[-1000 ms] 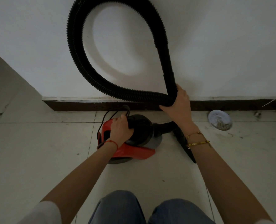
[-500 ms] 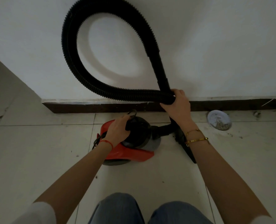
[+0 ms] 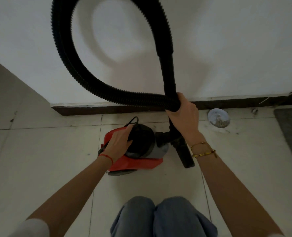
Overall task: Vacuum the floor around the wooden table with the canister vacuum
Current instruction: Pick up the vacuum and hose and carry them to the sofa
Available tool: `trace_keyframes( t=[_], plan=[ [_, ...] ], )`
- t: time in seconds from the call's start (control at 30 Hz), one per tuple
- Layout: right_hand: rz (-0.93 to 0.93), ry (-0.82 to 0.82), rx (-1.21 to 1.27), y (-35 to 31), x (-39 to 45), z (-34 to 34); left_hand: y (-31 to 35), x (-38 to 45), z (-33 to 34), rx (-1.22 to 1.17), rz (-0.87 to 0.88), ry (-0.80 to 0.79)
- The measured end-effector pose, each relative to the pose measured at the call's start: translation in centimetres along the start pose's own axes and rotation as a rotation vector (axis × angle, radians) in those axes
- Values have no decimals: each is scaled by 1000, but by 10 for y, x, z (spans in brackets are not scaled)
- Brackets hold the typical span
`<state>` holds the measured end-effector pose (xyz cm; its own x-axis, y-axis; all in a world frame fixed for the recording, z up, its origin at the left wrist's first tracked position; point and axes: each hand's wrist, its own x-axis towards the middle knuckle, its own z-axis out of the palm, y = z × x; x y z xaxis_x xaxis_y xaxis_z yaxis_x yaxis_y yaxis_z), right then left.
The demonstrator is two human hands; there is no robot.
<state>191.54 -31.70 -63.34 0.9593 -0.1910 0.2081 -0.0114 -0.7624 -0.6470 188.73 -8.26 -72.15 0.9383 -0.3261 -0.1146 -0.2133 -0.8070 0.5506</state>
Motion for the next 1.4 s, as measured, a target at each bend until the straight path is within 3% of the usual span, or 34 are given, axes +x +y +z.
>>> trace_keyframes(
  t=[0.5,0.73,0.87,1.2,1.4],
  plan=[
    [93,-86,-13,-193,-63,-289,227,-157,-231,-44,-55,-132],
    [147,-16,-91,-268,-99,-403,308,-206,-313,-10,37,-181],
    [263,4,-87,-288,-131,-441,336,-229,-335,21,97,-221],
    [455,236,-94,-322,-228,-496,375,-266,-352,50,321,-357],
    [645,388,-144,-328,-313,-535,417,-291,-334,136,549,-469]
  ],
)
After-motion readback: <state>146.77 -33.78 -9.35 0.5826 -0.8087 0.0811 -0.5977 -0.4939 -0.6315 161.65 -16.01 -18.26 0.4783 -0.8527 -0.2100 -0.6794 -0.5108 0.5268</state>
